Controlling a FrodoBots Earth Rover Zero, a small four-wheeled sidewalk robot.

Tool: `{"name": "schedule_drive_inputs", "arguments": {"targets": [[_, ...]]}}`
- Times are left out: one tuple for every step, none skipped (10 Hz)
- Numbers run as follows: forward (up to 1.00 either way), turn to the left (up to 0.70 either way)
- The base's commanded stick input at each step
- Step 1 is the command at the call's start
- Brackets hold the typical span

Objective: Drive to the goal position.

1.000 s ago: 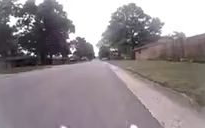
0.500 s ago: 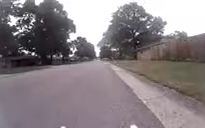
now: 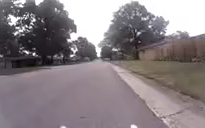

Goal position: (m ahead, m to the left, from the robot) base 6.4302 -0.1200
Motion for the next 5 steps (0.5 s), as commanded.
{"name": "schedule_drive_inputs", "arguments": {"targets": [[1.0,0.0],[1.0,0.0],[1.0,0.0],[1.0,0.0],[1.0,0.0]]}}
